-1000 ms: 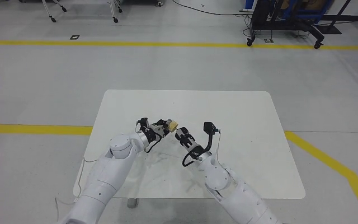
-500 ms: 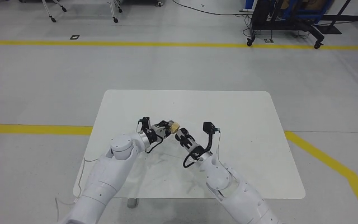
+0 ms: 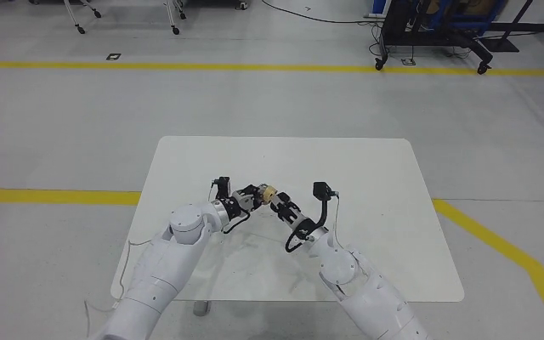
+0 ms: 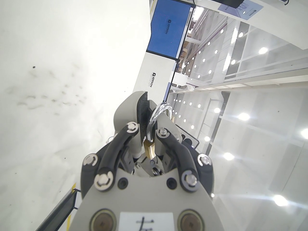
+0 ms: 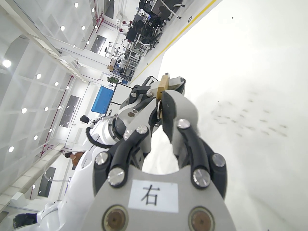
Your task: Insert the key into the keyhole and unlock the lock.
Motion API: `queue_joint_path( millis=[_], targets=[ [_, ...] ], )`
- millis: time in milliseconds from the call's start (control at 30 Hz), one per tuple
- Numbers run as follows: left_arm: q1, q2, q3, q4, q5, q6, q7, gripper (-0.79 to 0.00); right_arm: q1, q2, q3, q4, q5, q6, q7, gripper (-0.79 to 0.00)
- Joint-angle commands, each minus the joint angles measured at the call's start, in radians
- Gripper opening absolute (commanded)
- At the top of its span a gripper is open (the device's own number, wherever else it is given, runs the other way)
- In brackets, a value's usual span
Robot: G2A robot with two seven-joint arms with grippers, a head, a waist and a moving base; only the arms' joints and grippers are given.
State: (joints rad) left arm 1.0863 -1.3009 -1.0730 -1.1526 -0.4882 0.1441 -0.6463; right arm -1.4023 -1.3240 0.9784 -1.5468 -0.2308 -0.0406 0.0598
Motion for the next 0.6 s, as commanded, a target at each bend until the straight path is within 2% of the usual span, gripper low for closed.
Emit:
queue_joint_path(
  millis=[0,267,367,467,533,567],
  targets=[
    [0.001,0.000,-0.005,0.002,-0.009,0.006,0.009,-0.785,0.000,0.000,0.000,0.000,0.000,0.001,-0.001,0.000],
    [0.002,-0.002,-0.008,0.003,-0.012,0.010,0.024,-0.785,0.000,0.000,0.000,0.000,0.000,0.001,-0.001,0.000],
    [0.001,-0.002,-0.007,0.000,0.002,-0.015,0.034,-0.785,-0.007,0.000,0.017,-0.008,0.034,-0.006,-0.001,0.000],
    [0.008,-0.002,-0.011,-0.014,0.017,-0.063,0.049,-0.785,-0.038,0.004,0.072,-0.032,0.222,-0.075,0.076,0.000],
    [0.017,-0.001,-0.017,-0.029,0.025,-0.104,0.052,-0.785,-0.057,0.008,0.124,-0.029,0.478,-0.121,0.231,0.000],
    [0.023,0.000,-0.019,-0.036,0.030,-0.122,0.052,-0.785,-0.055,0.011,0.153,-0.014,0.578,-0.122,0.317,-0.025]
  ],
)
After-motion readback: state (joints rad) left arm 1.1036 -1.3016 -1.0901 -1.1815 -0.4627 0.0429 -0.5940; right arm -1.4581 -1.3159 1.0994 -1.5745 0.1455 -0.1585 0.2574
